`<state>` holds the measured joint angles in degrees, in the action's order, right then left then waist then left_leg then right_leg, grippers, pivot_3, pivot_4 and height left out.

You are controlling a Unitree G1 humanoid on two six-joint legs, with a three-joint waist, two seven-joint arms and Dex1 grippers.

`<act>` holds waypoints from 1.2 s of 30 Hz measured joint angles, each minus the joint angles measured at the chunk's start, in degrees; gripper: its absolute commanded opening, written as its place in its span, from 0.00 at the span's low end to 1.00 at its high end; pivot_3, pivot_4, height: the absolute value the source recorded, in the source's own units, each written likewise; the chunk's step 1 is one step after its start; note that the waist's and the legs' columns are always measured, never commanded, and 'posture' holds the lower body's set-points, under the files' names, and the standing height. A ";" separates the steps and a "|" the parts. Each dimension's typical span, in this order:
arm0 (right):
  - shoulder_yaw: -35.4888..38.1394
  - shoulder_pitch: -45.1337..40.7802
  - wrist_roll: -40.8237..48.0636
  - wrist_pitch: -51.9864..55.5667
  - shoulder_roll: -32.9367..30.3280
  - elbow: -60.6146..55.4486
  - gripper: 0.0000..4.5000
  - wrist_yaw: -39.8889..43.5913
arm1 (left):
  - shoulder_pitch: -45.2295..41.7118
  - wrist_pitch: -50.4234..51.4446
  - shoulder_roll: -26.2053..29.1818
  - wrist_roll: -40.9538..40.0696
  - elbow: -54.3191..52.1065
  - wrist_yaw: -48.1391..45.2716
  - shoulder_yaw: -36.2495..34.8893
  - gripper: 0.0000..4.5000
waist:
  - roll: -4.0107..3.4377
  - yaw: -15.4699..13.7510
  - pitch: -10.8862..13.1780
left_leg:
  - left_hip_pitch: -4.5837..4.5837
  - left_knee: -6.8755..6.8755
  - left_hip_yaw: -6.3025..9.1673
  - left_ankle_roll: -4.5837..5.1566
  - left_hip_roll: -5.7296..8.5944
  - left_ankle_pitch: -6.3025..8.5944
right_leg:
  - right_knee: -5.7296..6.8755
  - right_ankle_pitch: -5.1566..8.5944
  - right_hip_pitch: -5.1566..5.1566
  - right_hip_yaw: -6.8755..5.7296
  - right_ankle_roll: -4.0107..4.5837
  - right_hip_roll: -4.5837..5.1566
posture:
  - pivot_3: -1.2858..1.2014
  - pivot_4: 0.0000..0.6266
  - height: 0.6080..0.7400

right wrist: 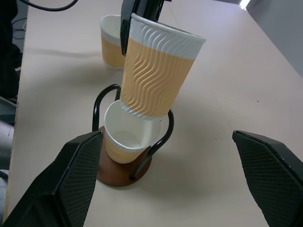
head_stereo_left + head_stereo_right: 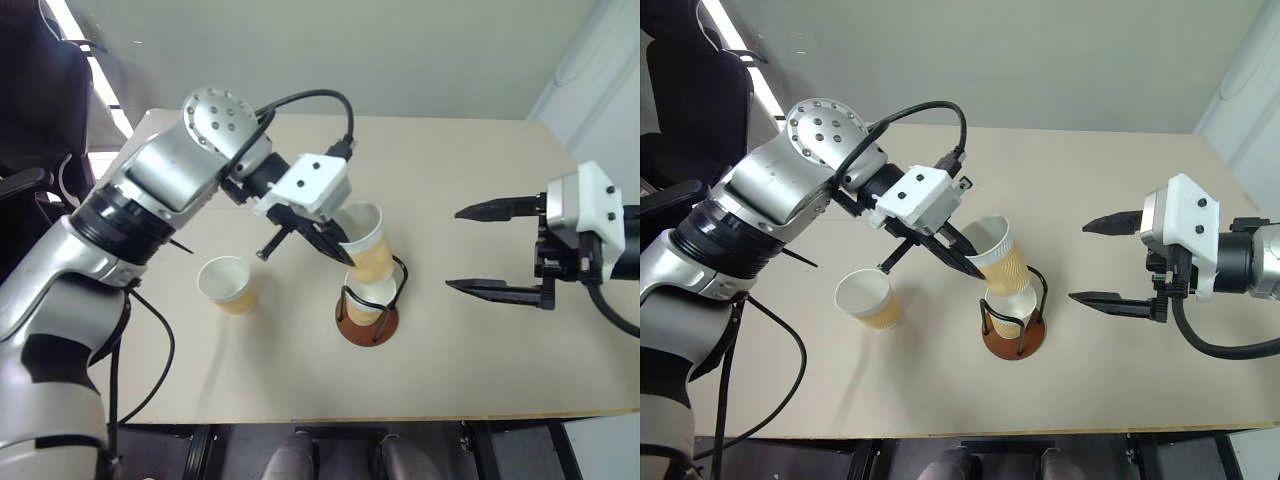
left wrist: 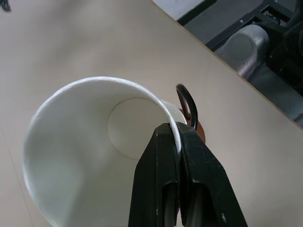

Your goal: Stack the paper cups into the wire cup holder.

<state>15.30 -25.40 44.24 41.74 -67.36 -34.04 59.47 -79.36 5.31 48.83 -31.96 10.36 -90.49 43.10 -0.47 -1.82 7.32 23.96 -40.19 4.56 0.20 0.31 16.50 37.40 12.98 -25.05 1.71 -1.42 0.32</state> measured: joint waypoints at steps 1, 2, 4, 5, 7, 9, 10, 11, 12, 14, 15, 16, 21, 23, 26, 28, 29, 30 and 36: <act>0.20 0.20 0.00 0.00 0.00 -0.03 1.00 -0.01 | -0.14 -0.27 -0.17 0.01 0.08 0.00 0.33 0.01 | 0.00 0.00 0.00 | 0.00 0.00 0.00 0.00 0.00 0.00 | 0.00 0.00 0.00 0.00 0.00 0.00 | 0.52 0.24 1.00; 0.25 0.34 0.01 -0.01 0.00 -0.07 1.00 -0.07 | -0.20 -0.53 -0.22 0.04 0.17 0.00 0.68 0.01 | 0.00 0.02 0.00 | 0.00 0.01 0.00 0.00 0.00 0.00 | 0.00 0.00 0.00 0.00 0.00 0.00 | 0.52 0.24 1.00; 0.26 0.57 0.01 -0.01 0.00 -0.16 1.00 -0.33 | -0.20 -1.25 -0.28 0.17 0.37 0.00 1.18 0.01 | 0.00 0.02 0.00 | 0.00 0.02 0.00 0.00 0.00 0.00 | 0.00 0.00 0.00 0.00 0.00 0.00 | 0.52 0.24 1.00; 0.26 0.67 0.01 -0.01 0.00 -0.18 1.00 -0.47 | -0.28 -1.80 -0.36 0.46 0.83 0.00 1.52 0.01 | 0.00 0.00 0.00 | 0.00 0.02 0.00 0.00 0.00 0.00 | 0.00 0.00 0.00 0.00 0.00 -0.01 | 0.52 0.24 1.00; 0.26 0.76 0.02 -0.03 0.00 -0.23 1.00 -0.58 | -0.29 -2.76 -0.38 0.97 1.62 0.00 2.27 0.01 | 0.00 0.00 0.00 | 0.00 0.01 0.00 0.00 0.00 0.00 | -0.02 -0.01 0.00 0.00 -0.01 0.00 | 0.52 0.24 1.00; 0.26 0.87 0.01 -0.09 0.00 -0.23 1.00 -0.68 | -0.37 -3.67 -0.48 1.47 2.36 -0.01 2.99 0.01 | 0.00 -0.02 0.00 | 0.00 0.01 0.00 0.01 0.00 0.00 | -0.04 -0.01 0.01 0.00 -0.02 0.00 | 0.52 0.24 1.00; 0.26 0.96 0.01 -0.10 0.01 -0.23 1.00 -0.74 | -0.41 -4.17 -0.56 1.82 2.61 -0.01 3.08 0.01 | 0.00 -0.02 0.00 | 0.01 0.02 0.00 0.01 0.00 0.00 | -0.05 -0.01 0.01 0.00 -0.03 0.00 | 0.52 0.24 1.00; 0.26 1.04 0.00 -0.11 0.01 -0.22 1.00 -0.85 | -0.65 -4.86 -0.67 2.29 3.22 -0.02 3.26 0.01 | 0.00 -0.03 0.00 | 0.01 0.01 0.00 0.01 0.00 0.01 | -0.06 -0.02 0.01 0.00 -0.03 0.00 | 0.52 0.24 1.00; 0.26 1.06 0.00 -0.13 0.01 -0.22 1.00 -0.90 | -0.73 -5.15 -0.69 2.48 3.53 -0.02 3.30 0.01 | 0.00 -0.02 0.00 | 0.02 0.02 0.00 0.02 0.00 0.01 | -0.07 -0.02 0.01 0.00 -0.03 0.00 | 0.52 0.24 1.00; 0.26 1.17 -0.02 -0.23 0.07 -0.22 1.00 -1.09 | -0.75 -5.81 -1.08 2.76 4.42 -0.02 3.35 0.01 | 0.00 -0.03 0.00 | 0.02 0.02 0.00 0.02 0.00 0.01 | -0.07 -0.02 0.02 0.00 -0.03 0.00 | 0.52 0.24 1.00; 0.26 1.20 -0.02 -0.31 0.12 -0.22 1.00 -1.16 | -0.75 -6.16 -1.36 3.04 4.78 -0.02 3.47 0.01 | 0.00 -0.06 0.00 | 0.02 0.02 0.00 0.02 0.00 0.01 | -0.08 -0.02 0.02 0.00 -0.04 0.00 | 0.52 0.24 1.00; 0.26 1.21 -0.02 -0.39 0.15 -0.22 1.00 -1.23 | -0.75 -6.43 -1.66 3.26 5.12 -0.02 3.71 0.01 | 0.00 -0.07 0.00 | 0.02 0.01 0.00 0.02 0.00 0.01 | -0.09 -0.03 0.03 0.00 -0.05 0.00 | 0.52 0.24 1.00; 0.27 1.71 -0.03 -0.63 0.19 -0.25 1.00 -1.59 | -0.75 -6.83 -2.49 3.71 6.01 -0.02 4.63 0.01 | 0.00 -0.07 0.00 | 0.03 0.02 0.00 0.04 0.00 0.03 | -0.13 -0.04 0.04 0.00 -0.07 0.00 | 0.52 0.24 1.00; 0.30 2.00 -0.03 -0.64 0.18 -0.27 1.00 -1.68 | -0.75 -6.96 -2.49 3.69 6.01 -0.02 5.07 0.01 | 0.00 -0.08 0.00 | 0.04 0.02 0.00 0.05 0.00 0.03 | -0.14 -0.04 0.04 0.00 -0.07 0.00 | 0.52 0.24 1.00; 0.61 2.25 -0.02 -0.64 0.18 -0.40 1.00 -1.83 | -0.75 -7.73 -2.45 3.71 6.00 -0.02 6.02 0.01 | 0.00 -0.08 0.00 | 0.05 0.02 0.00 0.05 0.00 0.03 | -0.15 -0.05 0.04 0.00 -0.09 0.00 | 0.52 0.24 1.00; 0.96 2.27 -0.02 -0.65 0.19 -0.46 1.00 -1.97 | -0.75 -8.25 -2.43 3.76 6.00 -0.02 6.85 0.01 | 0.00 -0.08 0.00 | 0.05 0.02 0.00 0.05 0.00 0.03 | -0.16 -0.05 0.04 0.00 -0.09 0.00 | 0.52 0.24 1.00; 1.05 2.29 -0.02 -0.66 0.19 -0.47 1.00 -2.01 | -0.75 -8.59 -2.39 3.81 6.01 -0.02 7.36 0.01 | 0.00 -0.08 0.00 | 0.04 0.02 0.00 0.05 0.00 0.03 | -0.16 -0.06 0.05 0.00 -0.10 0.00 | 0.52 0.24 1.00; 1.06 2.30 -0.02 -0.66 0.19 -0.47 1.00 -2.03 | -0.75 -8.73 -2.37 3.86 6.01 -0.02 7.69 0.01 | 0.00 -0.08 0.00 | 0.05 0.02 -0.01 0.05 0.00 0.03 | -0.16 -0.06 0.04 0.00 -0.10 0.00 | 0.52 0.24 1.00; 1.06 2.31 -0.06 -0.74 0.19 -0.47 1.00 -2.10 | -0.75 -9.12 -2.70 4.99 6.12 -0.02 7.98 0.38 | 0.00 -0.10 0.00 | 0.05 0.02 0.00 0.06 0.00 0.03 | -0.18 -0.06 0.06 0.00 -0.11 0.00 | 0.52 0.24 1.00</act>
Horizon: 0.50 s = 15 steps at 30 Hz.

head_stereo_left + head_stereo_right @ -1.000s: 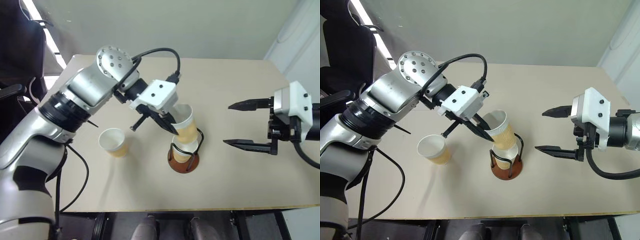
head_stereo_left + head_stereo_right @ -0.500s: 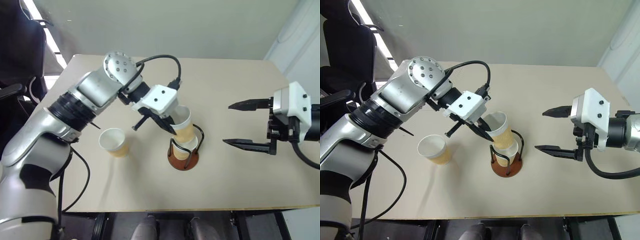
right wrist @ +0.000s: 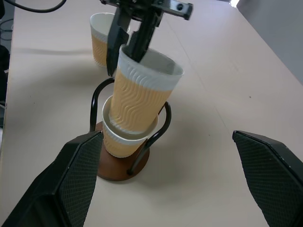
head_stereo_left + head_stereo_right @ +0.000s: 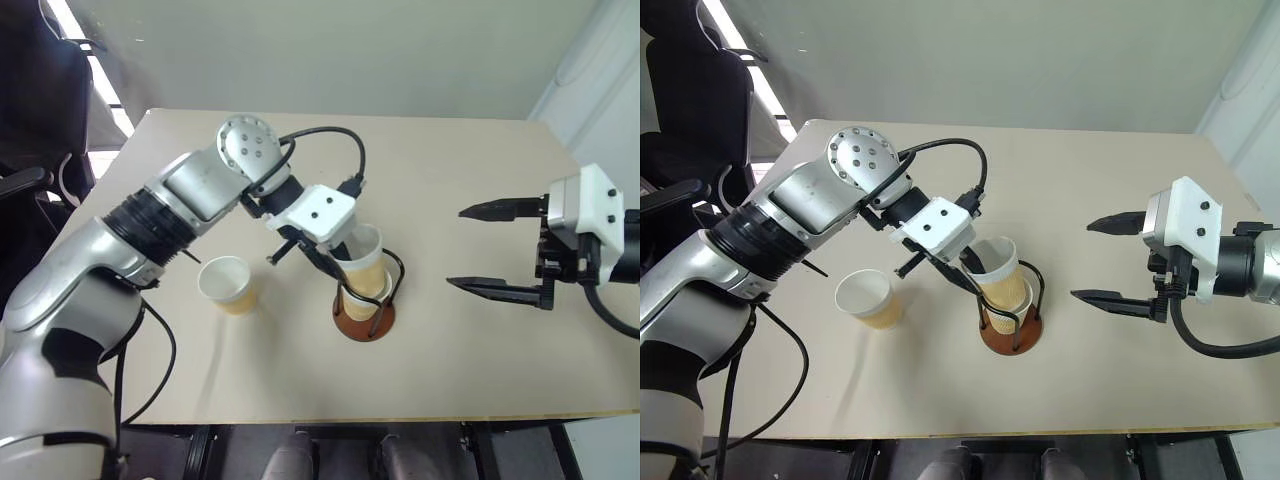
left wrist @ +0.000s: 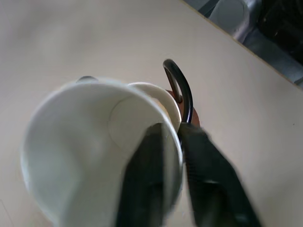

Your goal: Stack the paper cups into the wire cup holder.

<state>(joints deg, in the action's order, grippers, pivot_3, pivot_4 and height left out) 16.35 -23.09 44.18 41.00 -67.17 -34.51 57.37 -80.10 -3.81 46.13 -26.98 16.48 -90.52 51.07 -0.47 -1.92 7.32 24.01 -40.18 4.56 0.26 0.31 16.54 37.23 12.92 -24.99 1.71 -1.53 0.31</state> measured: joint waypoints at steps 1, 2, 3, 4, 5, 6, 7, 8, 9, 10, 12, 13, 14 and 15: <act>0.00 0.00 -0.01 -0.02 0.00 0.00 1.00 -0.01 | 0.00 0.00 -0.09 0.02 0.05 0.00 0.00 0.46 | 0.00 0.00 0.00 | 0.00 0.00 0.00 0.00 0.00 0.00 | 0.00 0.00 0.00 0.00 0.00 0.00 | 0.52 0.24 1.00; 0.00 0.00 -0.02 -0.09 0.00 0.00 1.00 -0.02 | 0.00 0.02 -0.18 0.03 0.09 0.00 -0.04 0.54 | 0.00 0.00 0.00 | 0.00 0.00 0.00 0.00 0.00 0.00 | -0.01 0.00 0.00 0.00 -0.01 0.00 | 0.52 0.24 1.00; 0.00 0.00 -0.05 -0.16 0.00 0.00 1.00 -0.03 | 0.00 0.05 -0.29 0.03 0.12 0.00 -0.15 0.62 | 0.00 0.00 0.00 | 0.00 0.00 0.00 0.00 0.00 0.00 | 0.00 0.00 0.00 0.00 -0.01 0.00 | 0.52 0.24 1.00; 0.00 0.00 -0.07 -0.20 0.00 0.01 1.00 -0.04 | 0.00 0.11 -0.50 0.04 0.17 -0.01 -0.39 0.70 | 0.00 -0.01 0.00 | 0.00 0.00 0.00 0.00 0.00 0.00 | -0.01 0.00 0.01 0.00 0.00 0.00 | 0.52 0.24 1.00; 0.00 0.00 -0.12 -0.22 0.00 0.01 1.00 -0.06 | 0.00 0.17 -0.75 0.06 0.20 -0.01 -0.75 0.78 | 0.00 -0.02 0.00 | 0.00 0.00 0.00 0.00 0.00 0.00 | -0.01 0.00 0.01 0.00 -0.01 0.00 | 0.52 0.24 1.00; -0.01 0.00 -0.20 -0.25 0.01 0.02 1.00 -0.08 | 0.01 0.30 -1.16 0.12 0.29 -0.02 -1.20 0.85 | 0.00 -0.03 0.00 | 0.00 0.00 0.00 0.00 0.00 0.00 | -0.02 -0.01 0.02 0.00 -0.01 0.00 | 0.52 0.24 1.00; -0.01 0.00 -0.33 -0.29 0.01 0.02 1.00 -0.11 | 0.01 0.47 -1.72 0.18 0.35 -0.02 -1.89 0.94 | 0.00 -0.04 0.00 | 0.00 0.00 0.00 0.00 0.00 0.00 | -0.03 -0.01 0.02 0.00 -0.02 0.00 | 0.52 0.24 1.00; -0.01 0.00 -0.46 -0.38 0.01 0.04 1.00 -0.15 | 0.07 0.62 -2.37 0.55 0.50 -0.04 -2.87 0.99 | 0.00 -0.05 0.00 | 0.00 -0.01 0.00 0.00 0.00 0.00 | -0.04 -0.02 0.04 0.00 -0.03 0.00 | 0.52 0.24 1.00; -0.02 0.00 -0.48 -0.41 0.03 0.05 1.00 -0.20 | 0.08 0.67 -2.77 0.92 0.69 -0.05 -3.65 0.99 | 0.00 -0.05 0.00 | 0.00 -0.01 0.00 0.01 0.00 0.00 | -0.04 -0.02 0.04 0.00 -0.03 0.00 | 0.52 0.24 1.00; -0.02 -0.01 -0.50 -0.43 0.07 0.06 1.00 -0.30 | 0.15 0.86 -3.55 1.62 1.20 -0.05 -5.45 0.99 | 0.00 -0.03 0.00 | 0.00 -0.01 -0.01 0.01 0.00 0.00 | -0.05 -0.02 0.04 0.00 -0.04 0.00 | 0.52 0.24 1.00; -0.04 -0.24 -0.37 -0.40 0.72 0.07 1.00 -0.75 | 0.23 1.73 -3.87 2.41 1.50 -0.06 -9.52 0.99 | 0.00 0.05 0.00 | 0.00 0.00 -0.02 0.01 0.00 0.00 | -0.06 -0.02 0.03 0.00 -0.04 -0.02 | 0.52 0.24 1.00; -0.05 -0.42 -0.10 -0.31 1.12 0.08 1.00 -1.00 | 0.24 2.19 -3.41 2.53 1.42 -0.07 -11.26 0.99 | 0.00 0.08 0.00 | 0.00 0.00 -0.02 0.01 0.00 0.00 | -0.06 -0.02 0.03 0.00 -0.04 -0.02 | 0.52 0.24 1.00; -0.14 -0.76 0.29 -0.05 1.52 0.08 1.00 -1.33 | 0.42 2.55 -2.43 2.89 1.19 -0.08 -12.99 0.99 | -0.02 0.17 0.00 | -0.01 0.02 -0.02 0.01 0.00 0.00 | -0.07 -0.02 0.03 0.00 -0.04 -0.02 | 0.52 0.24 1.00; -0.20 -1.17 0.79 0.23 1.86 0.05 1.00 -1.69 | 0.76 2.55 -1.25 3.74 0.88 -0.08 -14.21 0.99 | -0.03 0.36 -0.01 | -0.03 0.04 -0.03 0.01 -0.01 0.00 | -0.08 -0.02 0.03 0.01 -0.04 -0.04 | 0.52 0.24 1.00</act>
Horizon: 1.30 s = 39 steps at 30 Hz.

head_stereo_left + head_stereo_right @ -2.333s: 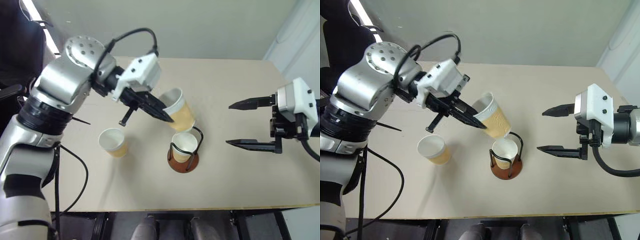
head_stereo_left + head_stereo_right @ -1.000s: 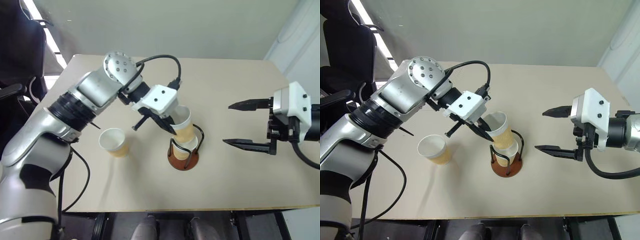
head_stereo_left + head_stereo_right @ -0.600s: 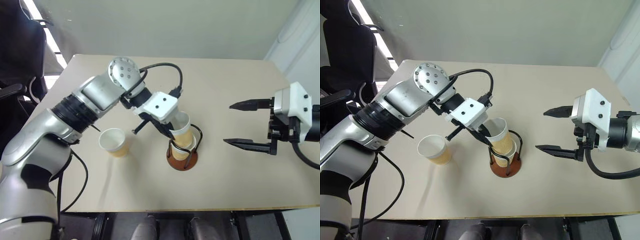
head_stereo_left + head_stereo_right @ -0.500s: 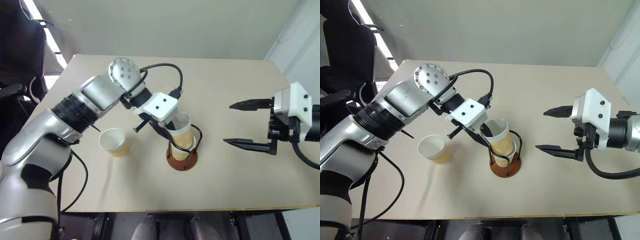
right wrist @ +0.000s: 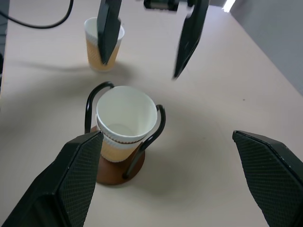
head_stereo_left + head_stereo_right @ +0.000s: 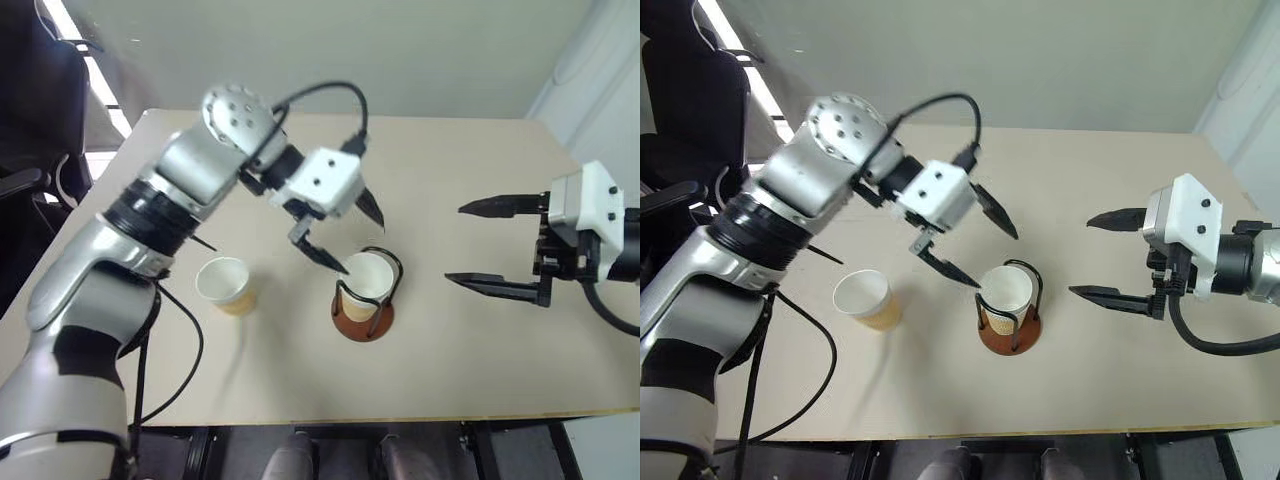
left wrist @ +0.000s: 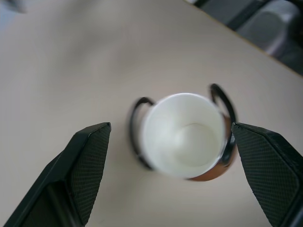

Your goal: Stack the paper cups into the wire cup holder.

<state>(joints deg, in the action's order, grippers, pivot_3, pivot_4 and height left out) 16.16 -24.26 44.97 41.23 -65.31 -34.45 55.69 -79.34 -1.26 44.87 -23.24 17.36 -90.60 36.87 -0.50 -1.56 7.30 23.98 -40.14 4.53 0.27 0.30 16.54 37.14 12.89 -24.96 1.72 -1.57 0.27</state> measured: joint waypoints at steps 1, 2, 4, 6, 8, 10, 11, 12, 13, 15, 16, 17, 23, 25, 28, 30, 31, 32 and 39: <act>-0.12 -0.81 0.75 0.53 0.46 -0.03 1.00 -0.55 | 0.94 -0.27 2.22 1.22 -0.70 0.00 -1.53 0.99 | -0.05 0.33 -0.03 | -0.03 0.03 -0.01 0.00 -0.01 0.00 | -0.01 0.00 0.00 0.01 0.00 -0.02 | 0.52 0.24 1.00; -0.26 -1.39 1.24 0.77 0.69 -0.02 1.00 -0.75 | 1.79 -0.51 3.80 2.29 -0.99 -0.01 -2.49 0.99 | -0.08 0.40 -0.04 | -0.03 0.03 0.00 0.00 -0.01 0.00 | -0.02 0.00 0.00 0.01 0.00 -0.02 | 0.52 0.24 1.00; -1.27 -2.50 2.12 1.12 1.27 -0.04 1.00 -0.90 | 4.45 -1.31 7.32 4.55 -2.73 -0.01 -4.09 0.99 | -0.09 0.51 -0.05 | -0.04 0.03 0.02 0.00 -0.01 0.00 | -0.04 0.00 0.00 0.00 0.00 -0.04 | 0.52 0.24 1.00; -2.48 -3.18 2.15 1.24 1.47 0.14 1.00 -0.70 | 7.62 -1.19 10.57 6.33 -5.10 -0.01 -5.50 0.99 | -0.09 0.57 -0.05 | -0.03 0.00 0.02 0.00 -0.01 0.00 | -0.06 0.00 0.00 0.01 0.00 -0.03 | 0.52 0.24 1.00; -4.02 -4.40 2.07 1.20 1.59 0.63 1.00 -0.22 | 10.82 0.02 13.54 7.33 -8.54 -0.02 -7.17 0.99 | -0.09 0.43 -0.05 | -0.01 -0.01 0.05 0.02 0.00 0.00 | -0.11 0.00 0.01 0.00 0.00 -0.01 | 0.52 0.24 1.00; -5.28 -5.76 1.92 1.07 1.68 1.54 1.00 0.64 | 14.07 2.56 16.81 7.37 -12.67 -0.06 -8.92 0.99 | -0.09 0.30 -0.05 | 0.00 -0.02 0.05 0.05 0.01 0.02 | -0.13 0.00 0.01 -0.01 0.00 -0.01 | 0.52 0.24 1.00; -6.08 -6.58 1.77 0.93 1.69 2.26 1.00 1.08 | 15.95 4.35 18.59 7.17 -15.40 -0.07 -10.09 0.99 | -0.08 0.28 -0.05 | 0.00 0.00 0.05 0.05 0.01 0.02 | -0.15 0.00 0.02 -0.01 0.00 0.00 | 0.52 0.24 1.00; -6.31 -6.86 1.62 0.80 1.70 2.65 1.00 1.38 | 17.11 5.31 19.65 7.03 -17.01 -0.08 -10.70 0.99 | -0.08 0.24 -0.05 | 0.00 0.00 0.06 0.06 0.01 0.03 | -0.15 0.00 0.03 -0.01 0.00 0.00 | 0.52 0.24 1.00; -6.86 -7.50 1.38 0.63 1.79 3.21 1.00 1.90 | 19.06 6.81 21.17 6.89 -19.57 -0.08 -11.99 0.99 | -0.09 0.24 -0.05 | 0.00 0.00 0.05 0.06 0.02 0.03 | -0.15 0.00 0.02 -0.01 0.00 -0.01 | 0.52 0.24 1.00; -7.93 -8.26 0.88 0.29 1.89 4.12 1.00 2.82 | 22.18 8.86 22.99 7.08 -22.53 -0.07 -14.03 0.99 | -0.09 0.30 -0.06 | -0.02 0.02 0.06 0.05 0.01 0.03 | -0.13 0.00 0.02 -0.01 0.01 -0.01 | 0.52 0.24 1.00; -8.48 -8.43 0.76 0.14 1.97 4.73 1.00 3.41 | 23.45 9.22 23.67 7.64 -23.28 -0.03 -14.75 0.99 | -0.09 0.31 -0.06 | -0.03 0.01 0.06 0.05 0.00 0.02 | -0.11 0.00 0.02 -0.01 0.01 -0.01 | 0.52 0.24 1.00; -8.91 -8.63 0.43 0.01 2.09 5.15 1.00 3.97 | 24.59 9.14 24.24 8.69 -23.49 0.01 -15.53 0.99 | -0.09 0.31 -0.06 | -0.04 0.01 0.06 0.05 0.00 0.02 | -0.09 0.00 0.02 0.00 0.02 0.00 | 0.52 0.24 1.00; -10.59 -10.25 -0.87 -0.74 2.08 7.03 1.00 6.68 | 27.25 7.76 26.04 14.22 -22.05 0.32 -18.74 0.99 | -0.09 0.38 -0.06 | -0.05 0.01 0.07 0.05 0.00 0.02 | -0.09 -0.02 0.02 0.00 0.05 0.01 | 0.52 0.24 1.00; -10.75 -10.41 -1.26 -0.76 2.08 7.27 1.00 7.38 | 28.24 6.57 26.05 16.44 -20.74 0.89 -19.30 0.99 | -0.10 0.42 -0.06 | -0.05 0.01 0.07 0.05 0.00 0.02 | -0.09 -0.02 0.02 0.00 0.05 0.02 | 0.52 0.24 1.00; -10.95 -10.84 -1.50 -0.75 2.08 7.53 1.00 8.21 | 29.76 5.07 26.01 19.15 -18.65 1.33 -19.44 0.99 | -0.09 0.54 -0.06 | -0.05 0.03 0.07 0.05 0.00 0.02 | -0.08 -0.02 0.00 0.00 0.07 0.01 | 0.52 0.24 1.00; -11.00 -11.38 -1.51 -0.74 2.09 7.78 1.00 8.57 | 31.24 4.66 26.01 20.08 -18.06 1.32 -19.93 0.99 | -0.09 0.59 -0.06 | -0.05 0.04 0.06 0.05 0.00 0.02 | -0.08 -0.02 0.00 0.00 0.07 0.01 | 0.52 0.24 1.00; -11.02 -11.56 -1.55 -0.73 2.08 7.85 1.00 8.72 | 31.95 4.57 25.99 20.15 -17.96 1.30 -20.10 0.99 | -0.09 0.59 -0.06 | -0.04 0.04 0.06 0.05 0.00 0.02 | -0.08 -0.02 0.00 0.00 0.07 0.01 | 0.52 0.24 1.00; -11.04 -11.67 -1.62 -0.73 2.08 7.89 1.00 8.97 | 32.50 4.35 25.90 20.36 -17.62 1.30 -20.12 0.99 | -0.09 0.58 -0.06 | -0.04 0.04 0.07 0.05 0.00 0.02 | -0.08 -0.02 0.00 0.00 0.07 0.02 | 0.52 0.24 1.00; -11.76 -11.93 -2.59 -0.73 2.31 8.24 1.00 9.58 | 32.89 2.31 24.09 23.53 -12.77 2.27 -20.46 0.99 | -0.09 0.57 -0.06 | -0.04 0.04 0.07 0.05 0.00 0.02 | -0.08 -0.02 0.00 -0.01 0.09 0.02 | 0.52 0.24 1.00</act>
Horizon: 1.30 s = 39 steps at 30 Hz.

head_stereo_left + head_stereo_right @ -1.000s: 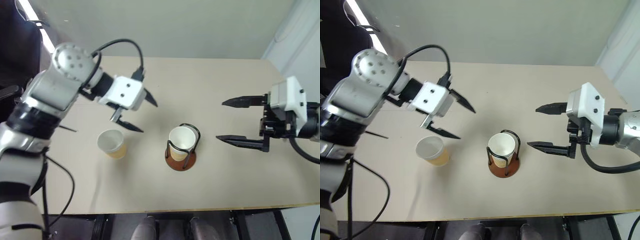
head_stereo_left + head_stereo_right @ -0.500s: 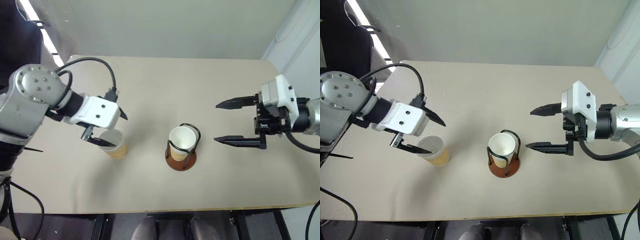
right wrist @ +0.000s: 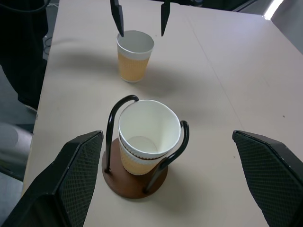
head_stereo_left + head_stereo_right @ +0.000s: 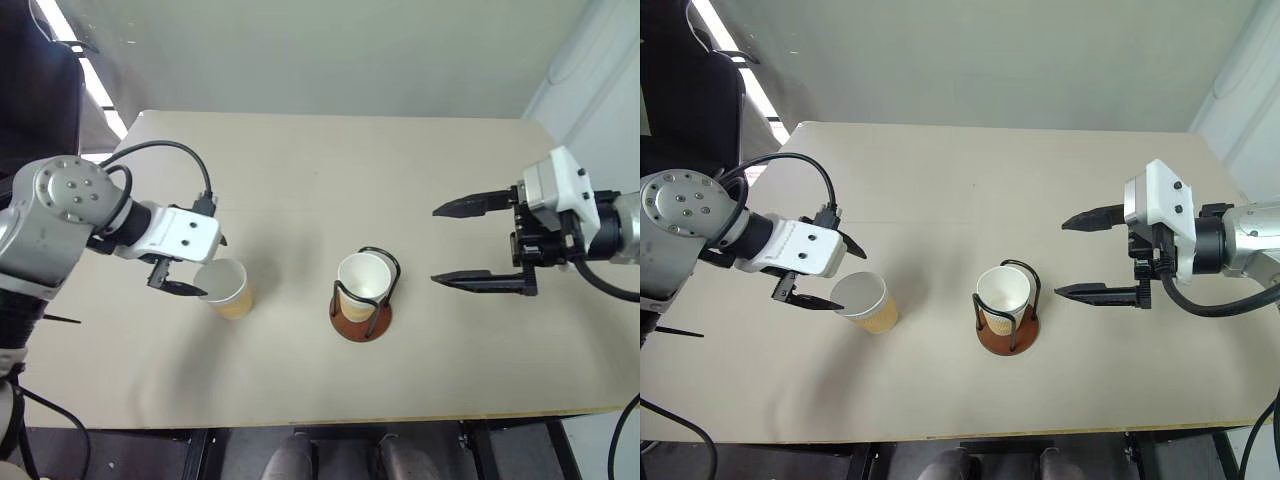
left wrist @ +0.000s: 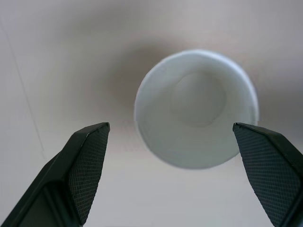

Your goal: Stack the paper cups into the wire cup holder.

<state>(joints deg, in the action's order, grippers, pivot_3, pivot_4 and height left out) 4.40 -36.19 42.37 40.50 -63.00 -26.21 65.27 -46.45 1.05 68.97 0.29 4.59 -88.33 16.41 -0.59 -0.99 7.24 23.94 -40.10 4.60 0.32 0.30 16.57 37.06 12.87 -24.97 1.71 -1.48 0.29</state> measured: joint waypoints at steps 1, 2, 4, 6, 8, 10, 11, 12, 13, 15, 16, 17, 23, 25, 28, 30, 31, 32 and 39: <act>-0.37 -0.24 -0.07 0.00 0.14 0.00 1.00 0.00 | -0.06 -0.26 -0.61 0.34 0.64 0.01 0.01 0.99 | 0.00 0.00 0.00 | 0.00 0.00 0.00 0.00 0.00 0.00 | 0.00 0.00 0.00 0.00 0.00 0.00 | 0.52 0.24 1.00; -0.52 -0.36 -0.11 0.00 0.28 -0.01 1.00 -0.01 | -0.18 -0.49 -1.01 0.56 1.03 0.01 0.01 0.99 | 0.00 0.01 0.00 | 0.00 0.00 0.00 0.00 0.00 0.00 | 0.00 0.00 0.00 0.00 0.00 0.00 | 0.52 0.24 1.00; -0.67 -0.50 -0.31 0.01 0.55 -0.01 1.00 -0.04 | -1.06 -0.95 -1.89 1.53 2.10 0.00 0.01 0.99 | 0.00 -0.01 0.00 | 0.01 0.00 0.00 0.00 0.00 0.00 | -0.01 0.00 0.00 0.00 0.00 0.00 | 0.52 0.24 1.00; -0.71 -0.51 -0.42 0.05 0.76 -0.01 1.00 -0.05 | -1.87 -1.50 -2.63 2.20 3.03 -0.01 0.01 0.99 | 0.00 -0.01 0.00 | 0.01 0.00 0.00 0.00 0.00 0.00 | -0.01 0.00 0.00 0.00 0.00 0.00 | 0.52 0.24 1.00; -0.72 -0.50 -0.43 0.08 0.93 -0.03 1.00 -0.08 | -2.23 -2.01 -3.10 2.78 3.90 -0.02 0.02 0.99 | 0.00 0.03 0.00 | 0.01 0.01 0.00 0.00 0.00 0.00 | -0.01 0.00 -0.01 0.00 0.00 0.00 | 0.52 0.24 1.00; -0.72 -0.50 -0.43 0.13 1.06 -0.12 1.00 -0.15 | -2.55 -2.37 -4.12 3.66 4.72 -0.01 0.02 0.99 | 0.00 0.02 0.00 | 0.01 0.01 0.00 0.00 0.00 0.00 | 0.00 0.00 -0.01 0.00 0.00 0.00 | 0.52 0.24 1.00; -0.72 -0.50 -0.43 0.14 1.08 -0.15 1.00 -0.17 | -2.63 -2.47 -4.50 3.92 4.91 -0.01 0.03 0.99 | 0.00 0.02 0.00 | 0.01 0.00 0.00 0.00 0.00 0.00 | 0.00 0.00 -0.01 0.00 0.00 0.00 | 0.52 0.24 1.00; -0.72 -0.50 -0.43 0.16 1.14 -0.17 1.00 -0.20 | -2.94 -2.65 -5.07 4.14 5.45 0.01 0.06 0.99 | 0.00 -0.01 0.00 | 0.01 0.00 0.00 0.00 0.00 0.00 | -0.01 0.00 -0.01 0.00 0.00 0.00 | 0.52 0.24 1.00; -0.71 -0.50 -0.42 0.21 1.18 -0.25 1.00 -0.25 | -3.24 -3.11 -5.46 4.61 6.13 0.05 0.07 0.99 | 0.00 0.01 0.00 | 0.01 0.00 0.00 0.00 0.00 0.00 | -0.01 0.00 -0.01 0.00 0.00 0.00 | 0.52 0.24 1.00; -0.71 -0.49 -0.43 0.30 1.19 -0.29 1.00 -0.33 | -3.57 -3.69 -5.80 5.32 6.96 0.15 0.07 0.99 | 0.00 0.02 0.00 | 0.01 0.01 -0.01 0.00 0.00 0.00 | -0.01 0.00 -0.01 0.00 0.00 0.00 | 0.52 0.24 1.00; -0.71 -0.49 -0.42 0.31 1.21 -0.33 1.00 -0.42 | -3.66 -4.12 -6.24 5.77 7.45 0.17 0.07 0.99 | 0.00 0.01 0.00 | 0.01 0.01 0.00 0.00 0.00 0.00 | -0.01 0.00 -0.01 0.00 0.00 0.00 | 0.52 0.24 1.00; -0.71 -0.48 -0.42 0.32 1.23 -0.40 1.00 -0.51 | -3.68 -4.53 -6.63 6.16 7.91 0.19 0.07 0.99 | 0.00 0.01 0.00 | 0.01 0.01 0.00 0.00 0.00 0.00 | -0.01 0.00 -0.01 0.00 0.00 0.00 | 0.52 0.24 1.00; -0.71 -0.36 -0.43 0.32 1.41 -0.76 1.00 -0.80 | -4.15 -6.14 -9.67 8.12 10.87 1.32 0.50 0.99 | 0.00 -0.03 0.00 | 0.02 0.00 0.00 0.00 0.00 0.00 | -0.01 0.00 -0.01 0.00 0.00 0.00 | 0.52 0.24 1.00; -0.71 -0.21 -0.47 0.31 1.41 -0.79 1.00 -0.80 | -4.31 -6.52 -10.49 8.70 11.50 1.35 0.68 0.99 | 0.00 -0.03 0.00 | 0.02 0.01 0.00 0.00 0.00 0.00 | -0.01 0.00 -0.01 0.00 0.00 0.00 | 0.52 0.24 1.00; -0.70 0.69 -0.90 -0.14 1.53 -0.94 1.00 -0.80 | -4.50 -6.87 -12.33 8.93 12.64 1.36 1.02 0.87 | 0.00 -0.09 0.00 | 0.02 0.00 0.00 0.00 0.00 0.00 | -0.01 0.00 -0.01 0.00 0.00 0.00 | 0.52 0.24 1.00; -0.69 1.19 -0.93 -0.18 1.56 -0.96 1.00 -0.80 | -4.49 -6.73 -13.68 8.94 13.29 1.32 1.42 0.72 | 0.01 -0.09 0.00 | 0.02 -0.01 -0.01 0.00 0.01 0.00 | -0.01 -0.01 -0.01 0.00 0.00 0.01 | 0.52 0.24 1.00; -0.69 1.36 -0.93 -0.23 1.56 -0.99 1.00 -0.78 | -4.49 -6.71 -14.09 8.95 13.42 1.26 1.81 0.64 | 0.01 -0.09 0.00 | 0.02 -0.01 -0.01 0.00 0.01 0.00 | 0.00 -0.01 -0.01 0.00 0.00 0.01 | 0.52 0.24 1.00; -0.68 1.55 -0.92 -0.32 1.56 -1.00 1.00 -0.75 | -4.48 -6.59 -14.50 8.96 13.49 1.17 2.16 0.56 | 0.00 -0.08 0.00 | 0.02 0.00 -0.01 0.00 0.00 0.00 | -0.01 -0.01 -0.01 0.00 0.00 0.00 | 0.52 0.24 1.00; -0.31 2.27 -1.14 -5.06 2.52 -0.51 1.00 1.33 | -4.66 -4.80 -15.63 8.63 14.42 -1.03 2.81 0.01 | -0.01 -0.21 -0.01 | 0.01 -0.01 -0.01 0.00 0.01 0.00 | 0.01 -0.01 0.00 0.00 -0.01 0.00 | 0.52 0.24 1.00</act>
<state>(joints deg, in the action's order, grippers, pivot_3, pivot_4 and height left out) 4.09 -33.92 41.23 35.45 -60.48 -26.72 66.60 -51.11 -3.75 53.34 8.93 19.01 -89.36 19.22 -0.60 -1.20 7.23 23.95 -40.11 4.59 0.33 0.31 16.57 37.07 12.86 -24.97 1.71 -1.49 0.29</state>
